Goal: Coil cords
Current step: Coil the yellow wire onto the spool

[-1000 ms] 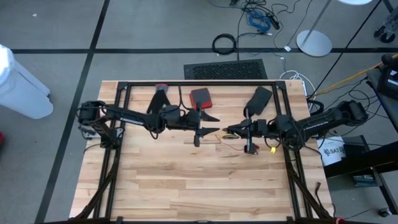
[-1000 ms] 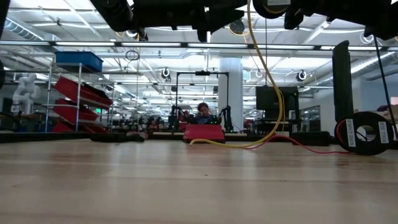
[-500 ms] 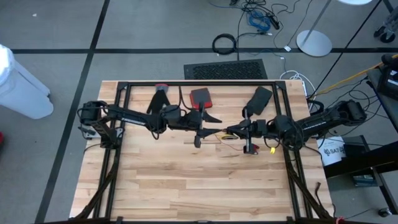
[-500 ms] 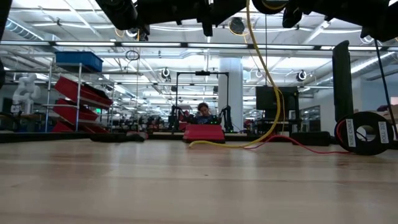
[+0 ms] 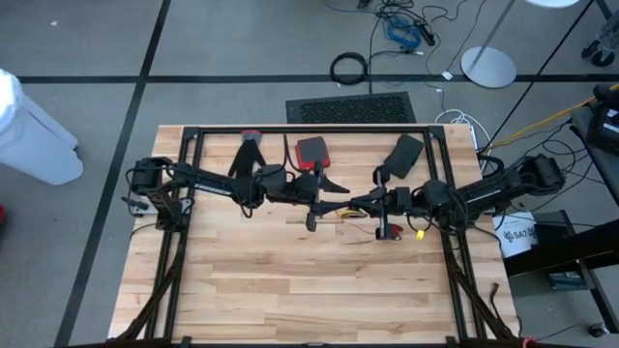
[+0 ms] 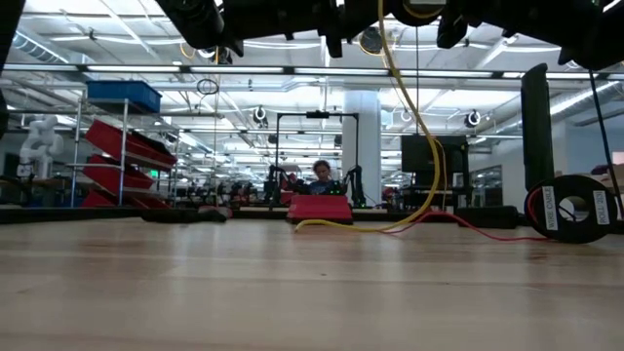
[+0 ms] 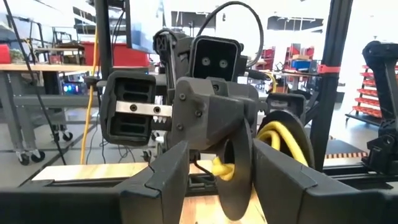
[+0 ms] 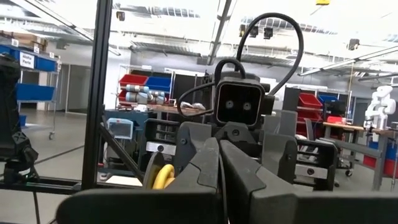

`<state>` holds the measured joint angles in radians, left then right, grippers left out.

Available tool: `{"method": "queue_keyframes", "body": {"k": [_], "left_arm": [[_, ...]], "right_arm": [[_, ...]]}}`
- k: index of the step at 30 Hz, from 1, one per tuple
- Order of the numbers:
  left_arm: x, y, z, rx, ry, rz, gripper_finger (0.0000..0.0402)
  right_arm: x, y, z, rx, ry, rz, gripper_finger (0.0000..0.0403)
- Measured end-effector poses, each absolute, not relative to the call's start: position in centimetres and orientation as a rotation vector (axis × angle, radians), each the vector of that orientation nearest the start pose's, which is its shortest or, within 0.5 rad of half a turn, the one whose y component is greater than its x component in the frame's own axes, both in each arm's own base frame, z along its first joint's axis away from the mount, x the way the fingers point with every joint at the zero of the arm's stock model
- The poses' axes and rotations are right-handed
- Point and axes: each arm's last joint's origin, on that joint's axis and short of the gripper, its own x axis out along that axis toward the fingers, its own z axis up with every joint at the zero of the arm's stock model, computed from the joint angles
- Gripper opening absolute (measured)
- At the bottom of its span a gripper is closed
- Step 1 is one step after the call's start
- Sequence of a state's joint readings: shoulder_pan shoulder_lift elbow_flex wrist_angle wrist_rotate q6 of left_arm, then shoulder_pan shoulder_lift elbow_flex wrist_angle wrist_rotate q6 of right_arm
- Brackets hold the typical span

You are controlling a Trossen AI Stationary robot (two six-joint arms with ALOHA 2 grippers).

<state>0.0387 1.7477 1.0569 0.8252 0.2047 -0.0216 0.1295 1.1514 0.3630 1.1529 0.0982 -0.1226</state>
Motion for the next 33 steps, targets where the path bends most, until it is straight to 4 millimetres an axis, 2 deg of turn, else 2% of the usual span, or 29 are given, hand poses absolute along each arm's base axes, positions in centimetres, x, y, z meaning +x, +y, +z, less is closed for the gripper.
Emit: {"method": "queue_keyframes", "body": {"k": [15,22,26,33], "left_arm": [[38.86,0.83,26.63,0.053,-0.136,-0.191,0.001],[38.86,0.84,26.62,0.063,-0.136,-0.19,0.0005],[38.87,0.98,26.5,0.079,-0.125,-0.179,0.0004],[38.88,1.62,26.31,0.075,-0.103,-0.164,0.0002]], "right_arm": [[21.74,2.42,24.7,-0.081,-0.367,-0.001,0.0],[21.74,2.41,24.7,-0.083,-0.366,-0.005,0.0],[21.69,2.3,24.69,-0.117,-0.353,-0.092,0.0001],[21.09,2.51,25.24,-0.186,-0.346,-0.196,0.0054]]}}
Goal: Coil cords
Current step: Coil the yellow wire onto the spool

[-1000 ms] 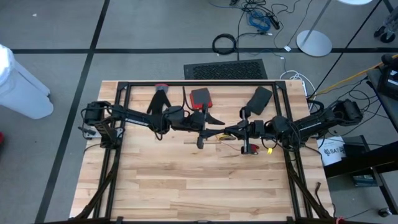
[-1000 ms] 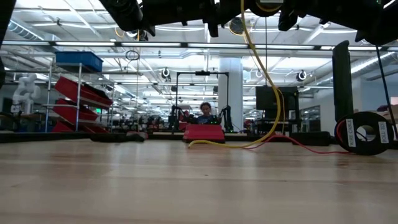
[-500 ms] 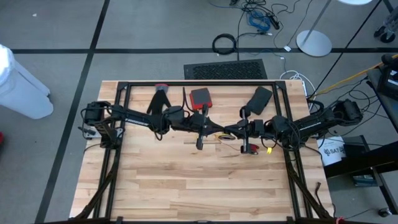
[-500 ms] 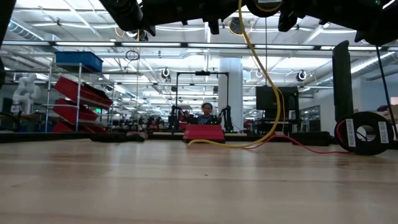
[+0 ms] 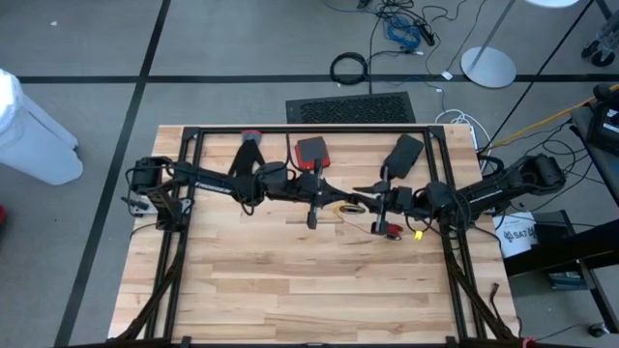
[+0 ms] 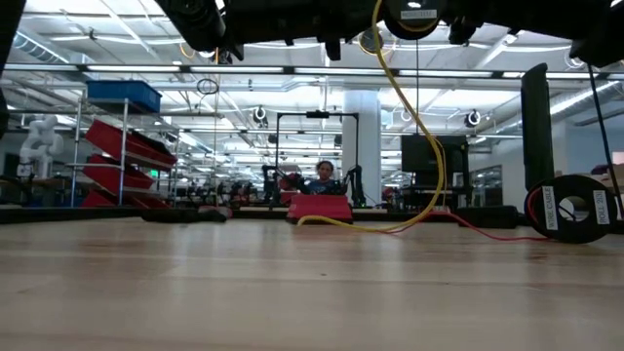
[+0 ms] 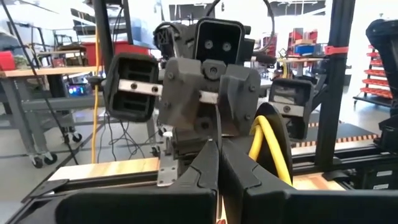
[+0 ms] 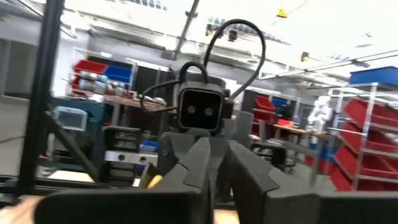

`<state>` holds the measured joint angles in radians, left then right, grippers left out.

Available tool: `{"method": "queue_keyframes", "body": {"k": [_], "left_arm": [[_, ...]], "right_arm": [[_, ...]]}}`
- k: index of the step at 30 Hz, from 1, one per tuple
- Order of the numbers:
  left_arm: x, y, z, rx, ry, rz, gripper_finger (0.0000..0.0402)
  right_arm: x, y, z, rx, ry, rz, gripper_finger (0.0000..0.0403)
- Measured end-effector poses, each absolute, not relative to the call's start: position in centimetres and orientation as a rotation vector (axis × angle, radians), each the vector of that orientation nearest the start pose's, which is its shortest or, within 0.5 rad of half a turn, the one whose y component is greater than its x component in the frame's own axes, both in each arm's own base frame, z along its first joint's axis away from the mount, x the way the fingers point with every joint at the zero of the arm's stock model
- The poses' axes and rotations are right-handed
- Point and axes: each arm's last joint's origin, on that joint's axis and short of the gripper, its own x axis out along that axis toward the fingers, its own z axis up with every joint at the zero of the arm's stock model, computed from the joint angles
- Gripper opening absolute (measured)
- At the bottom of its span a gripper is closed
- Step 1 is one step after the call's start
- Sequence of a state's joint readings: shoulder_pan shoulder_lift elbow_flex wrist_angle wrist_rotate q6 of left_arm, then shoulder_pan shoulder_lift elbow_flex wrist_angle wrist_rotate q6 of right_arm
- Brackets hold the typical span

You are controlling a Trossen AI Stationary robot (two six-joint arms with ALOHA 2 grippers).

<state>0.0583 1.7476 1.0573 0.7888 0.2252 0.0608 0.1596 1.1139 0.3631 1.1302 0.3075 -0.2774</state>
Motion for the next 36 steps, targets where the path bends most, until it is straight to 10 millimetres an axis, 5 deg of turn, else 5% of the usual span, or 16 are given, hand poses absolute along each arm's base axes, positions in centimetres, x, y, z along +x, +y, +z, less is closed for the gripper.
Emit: {"method": "queue_keyframes", "body": {"k": [11,23,36], "left_arm": [[38.5,2.4,26.8,0.08,-0.079,-0.154,0.0001],[38.4,2.6,26.7,0.078,-0.064,-0.146,0.0],[38.4,2.6,26.7,0.075,-0.064,-0.146,0.0]], "right_arm": [[19.1,3.3,25.5,-0.202,-0.175,-0.281,0.0135],[18.0,5.2,23.1,-0.141,0.078,-0.3,0.0131],[18.1,5.5,18.2,0.003,0.36,-0.301,0.013]]}}
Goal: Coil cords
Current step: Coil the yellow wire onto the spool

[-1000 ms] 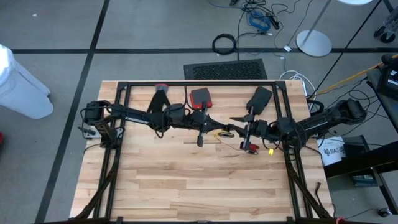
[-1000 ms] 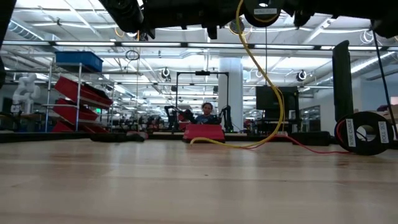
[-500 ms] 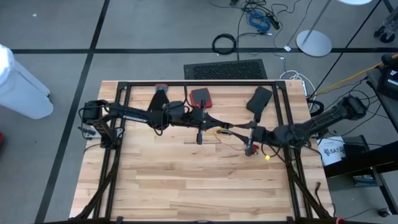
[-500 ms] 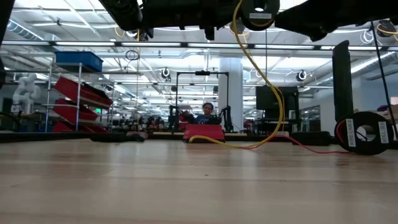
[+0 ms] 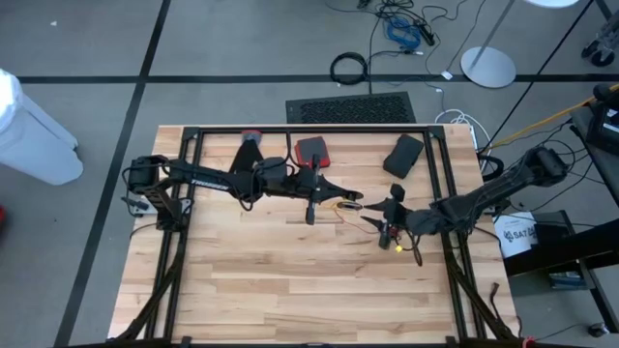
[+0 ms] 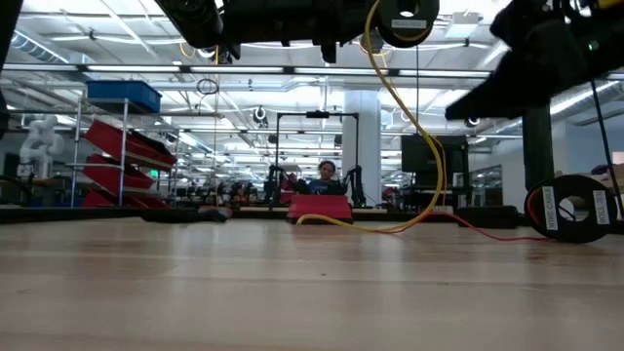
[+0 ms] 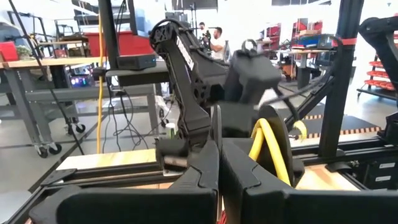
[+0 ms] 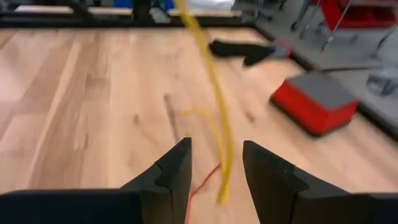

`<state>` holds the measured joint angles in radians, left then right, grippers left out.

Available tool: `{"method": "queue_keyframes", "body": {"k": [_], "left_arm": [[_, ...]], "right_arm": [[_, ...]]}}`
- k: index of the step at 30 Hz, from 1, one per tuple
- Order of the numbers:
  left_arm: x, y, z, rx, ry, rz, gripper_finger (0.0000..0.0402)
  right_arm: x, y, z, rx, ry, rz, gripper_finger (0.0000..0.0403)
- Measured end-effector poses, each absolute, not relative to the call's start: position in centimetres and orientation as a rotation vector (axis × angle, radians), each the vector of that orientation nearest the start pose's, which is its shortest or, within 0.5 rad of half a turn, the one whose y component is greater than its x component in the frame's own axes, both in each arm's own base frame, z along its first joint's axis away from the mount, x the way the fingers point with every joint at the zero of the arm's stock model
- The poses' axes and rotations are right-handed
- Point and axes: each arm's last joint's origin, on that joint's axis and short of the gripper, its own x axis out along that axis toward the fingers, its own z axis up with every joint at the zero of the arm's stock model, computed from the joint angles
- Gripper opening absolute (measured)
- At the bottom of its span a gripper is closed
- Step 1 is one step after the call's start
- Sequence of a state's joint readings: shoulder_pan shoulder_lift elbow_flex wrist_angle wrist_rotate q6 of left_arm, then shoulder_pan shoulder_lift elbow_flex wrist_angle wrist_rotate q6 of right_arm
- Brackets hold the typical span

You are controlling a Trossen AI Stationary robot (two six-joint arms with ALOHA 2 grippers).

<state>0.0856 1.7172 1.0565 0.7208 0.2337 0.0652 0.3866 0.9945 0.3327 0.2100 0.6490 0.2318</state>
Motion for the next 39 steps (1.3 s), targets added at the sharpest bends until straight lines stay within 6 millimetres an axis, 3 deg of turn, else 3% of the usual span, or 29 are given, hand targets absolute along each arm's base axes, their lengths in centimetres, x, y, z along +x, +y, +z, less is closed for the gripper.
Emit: {"method": "queue_keyframes", "body": {"k": [12,24,33,39], "left_arm": [[38.4,2.6,26.7,0.068,-0.061,-0.145,0.0],[38.4,2.6,26.7,0.066,-0.059,-0.145,0.0],[38.4,2.6,26.1,0.059,-0.008,-0.146,0.0],[38.4,2.6,25.8,0.057,0.028,-0.147,0.0]], "right_arm": [[18.0,5.2,13.7,0.094,0.316,-0.324,0.013],[19.8,3.7,11.9,0.073,0.296,-0.41,0.0127],[20.0,3.6,11.5,0.07,0.302,-0.425,0.001],[20.0,3.5,11.5,0.076,0.301,-0.427,0.0012]]}}
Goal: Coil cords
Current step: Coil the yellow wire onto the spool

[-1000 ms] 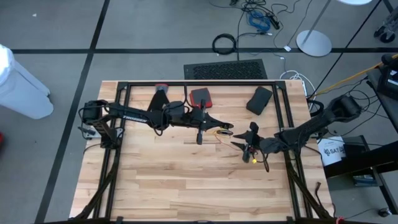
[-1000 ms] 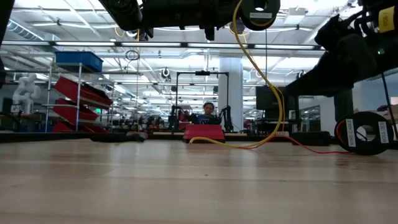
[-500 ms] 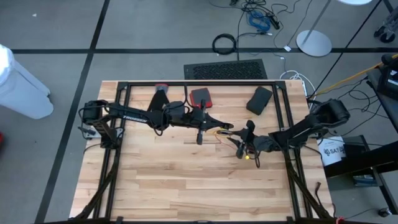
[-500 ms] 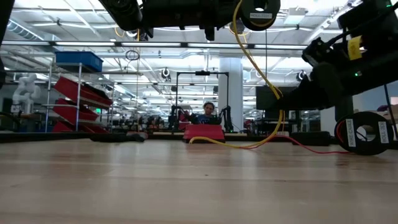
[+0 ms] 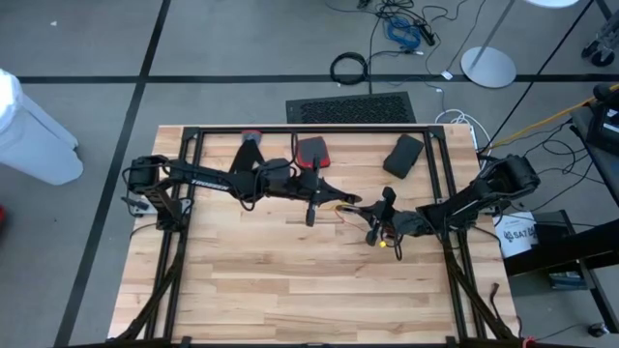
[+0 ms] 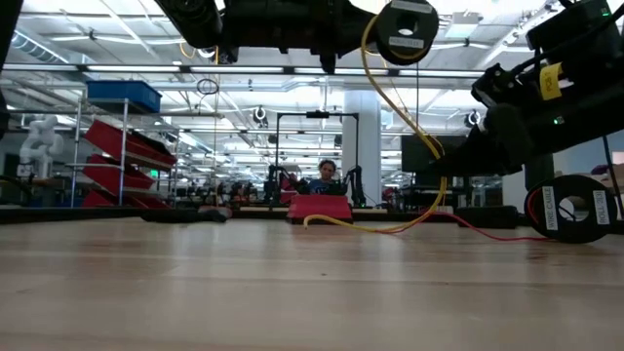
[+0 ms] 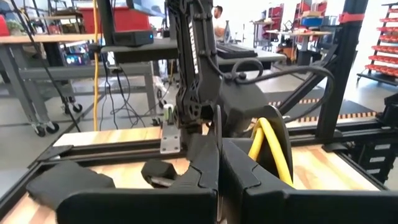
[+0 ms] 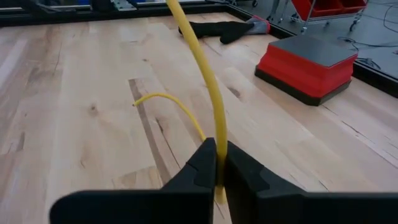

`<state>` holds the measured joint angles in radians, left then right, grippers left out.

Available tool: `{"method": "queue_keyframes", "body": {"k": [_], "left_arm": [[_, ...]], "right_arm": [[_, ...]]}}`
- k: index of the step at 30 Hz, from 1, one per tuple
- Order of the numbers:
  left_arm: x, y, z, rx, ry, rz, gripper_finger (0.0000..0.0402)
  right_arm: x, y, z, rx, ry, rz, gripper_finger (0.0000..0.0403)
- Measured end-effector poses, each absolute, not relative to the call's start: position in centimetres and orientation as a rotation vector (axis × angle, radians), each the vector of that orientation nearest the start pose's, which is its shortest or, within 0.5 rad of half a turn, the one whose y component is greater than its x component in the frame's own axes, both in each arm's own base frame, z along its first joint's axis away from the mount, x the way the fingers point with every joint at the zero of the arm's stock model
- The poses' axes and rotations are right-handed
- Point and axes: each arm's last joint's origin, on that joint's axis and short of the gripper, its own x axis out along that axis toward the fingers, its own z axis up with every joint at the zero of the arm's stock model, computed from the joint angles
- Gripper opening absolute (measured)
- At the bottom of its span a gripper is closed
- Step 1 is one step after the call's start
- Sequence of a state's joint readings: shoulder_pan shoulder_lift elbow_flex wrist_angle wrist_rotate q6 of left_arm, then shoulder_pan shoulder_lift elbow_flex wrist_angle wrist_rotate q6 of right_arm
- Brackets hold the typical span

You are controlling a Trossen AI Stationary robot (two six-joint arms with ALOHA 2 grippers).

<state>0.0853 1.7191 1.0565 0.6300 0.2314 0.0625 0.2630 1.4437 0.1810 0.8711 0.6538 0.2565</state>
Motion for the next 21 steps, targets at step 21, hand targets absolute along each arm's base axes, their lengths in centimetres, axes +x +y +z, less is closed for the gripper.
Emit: {"method": "queue_keyframes", "body": {"k": [21], "left_arm": [[37.7,5.1,23.2,0.15,0.304,-0.044,0.0]], "right_arm": [[18.8,3.9,13.8,0.132,0.26,-0.4,0.0001]]}}
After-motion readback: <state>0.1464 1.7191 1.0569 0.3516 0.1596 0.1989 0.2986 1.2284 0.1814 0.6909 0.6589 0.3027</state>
